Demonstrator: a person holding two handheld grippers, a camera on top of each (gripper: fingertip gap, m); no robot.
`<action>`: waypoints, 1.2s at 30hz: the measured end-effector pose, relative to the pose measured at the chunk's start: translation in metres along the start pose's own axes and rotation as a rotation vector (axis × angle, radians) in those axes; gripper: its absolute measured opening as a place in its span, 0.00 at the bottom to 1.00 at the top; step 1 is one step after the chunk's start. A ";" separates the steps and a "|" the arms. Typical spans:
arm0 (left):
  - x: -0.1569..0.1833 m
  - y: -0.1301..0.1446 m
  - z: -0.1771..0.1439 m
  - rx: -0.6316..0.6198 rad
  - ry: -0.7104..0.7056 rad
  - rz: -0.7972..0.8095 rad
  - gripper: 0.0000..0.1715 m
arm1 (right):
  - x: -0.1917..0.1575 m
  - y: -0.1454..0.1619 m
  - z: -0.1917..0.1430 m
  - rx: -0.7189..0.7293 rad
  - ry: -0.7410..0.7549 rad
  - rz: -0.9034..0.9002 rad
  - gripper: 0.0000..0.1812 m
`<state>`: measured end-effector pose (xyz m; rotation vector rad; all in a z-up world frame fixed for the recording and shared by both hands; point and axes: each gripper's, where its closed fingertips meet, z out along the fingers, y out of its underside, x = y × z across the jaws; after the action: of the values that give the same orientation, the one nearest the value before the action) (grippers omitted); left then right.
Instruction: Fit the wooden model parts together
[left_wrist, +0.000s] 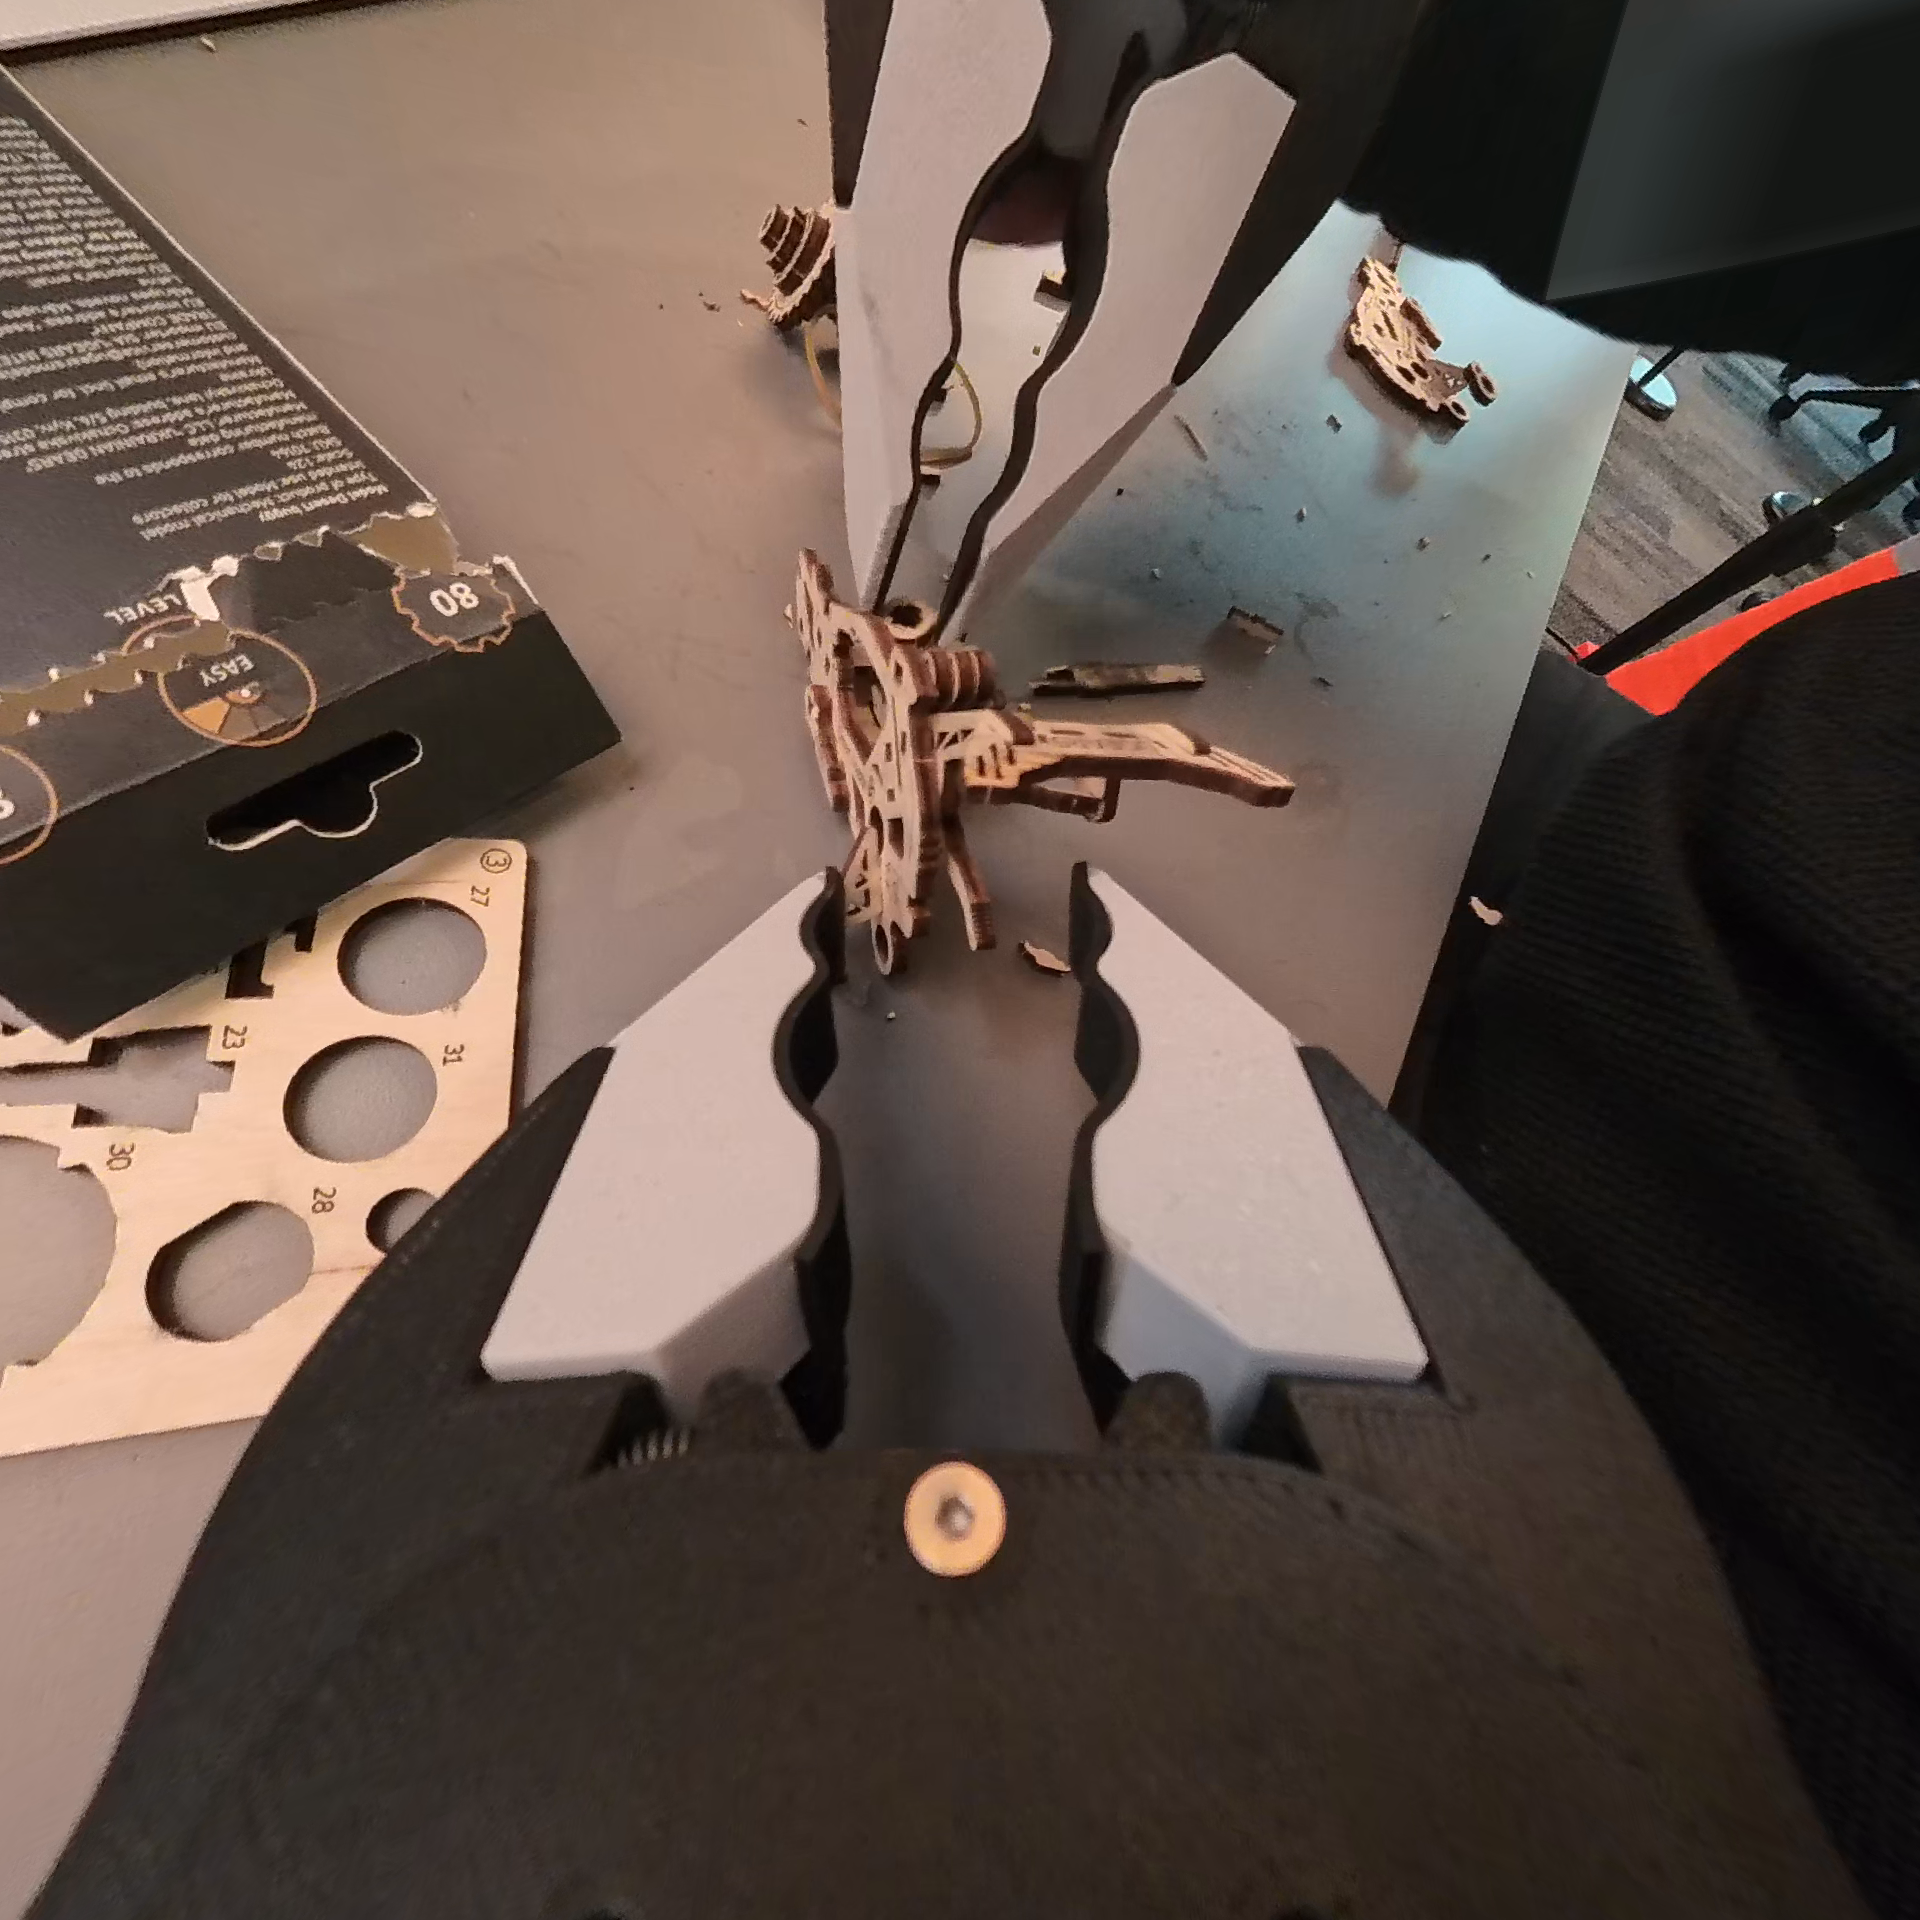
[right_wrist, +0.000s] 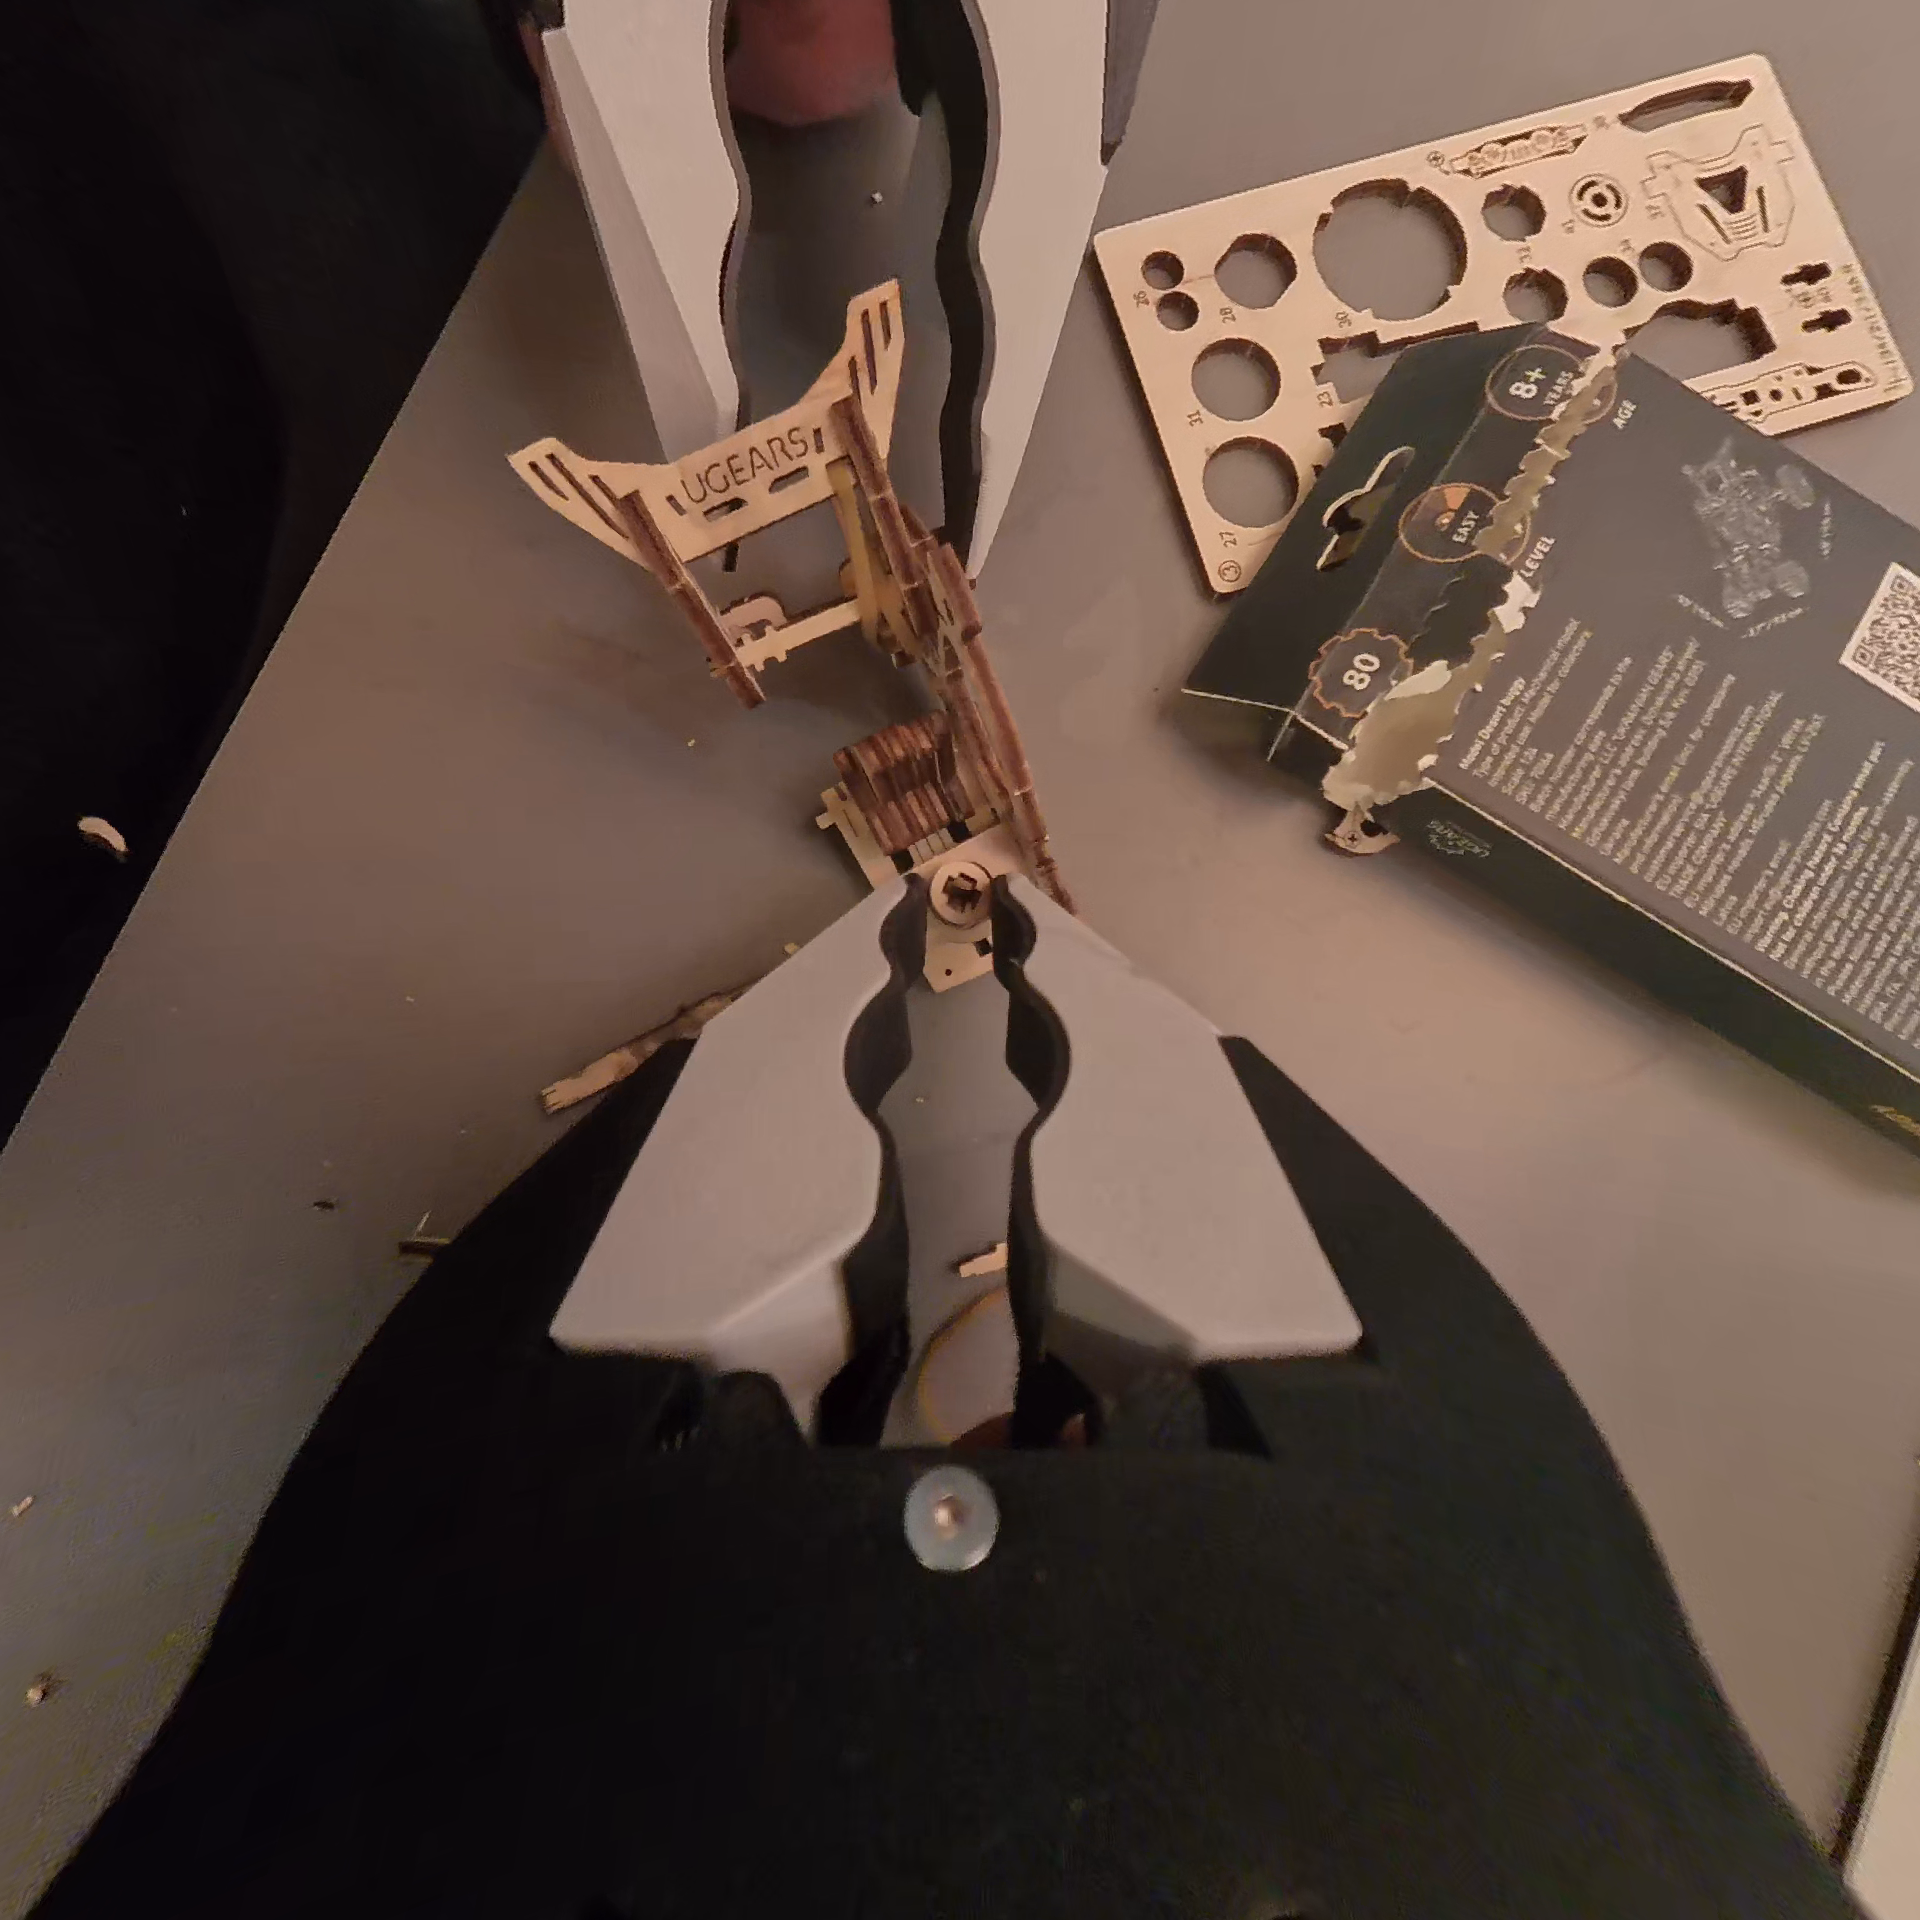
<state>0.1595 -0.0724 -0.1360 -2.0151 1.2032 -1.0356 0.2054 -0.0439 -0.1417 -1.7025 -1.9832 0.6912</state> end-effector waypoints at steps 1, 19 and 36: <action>0.000 0.000 0.000 0.000 0.000 0.000 0.24 | 0.000 0.000 0.000 -0.003 -0.001 -0.001 0.05; 0.000 0.000 0.000 -0.001 0.002 0.002 0.24 | -0.007 -0.001 -0.002 0.041 -0.008 0.088 0.01; 0.000 0.000 0.000 -0.001 0.003 0.002 0.23 | -0.015 -0.008 -0.005 0.064 -0.004 0.048 0.02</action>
<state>0.1597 -0.0727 -0.1364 -2.0133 1.2070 -1.0371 0.2046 -0.0592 -0.1326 -1.7172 -1.9083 0.7671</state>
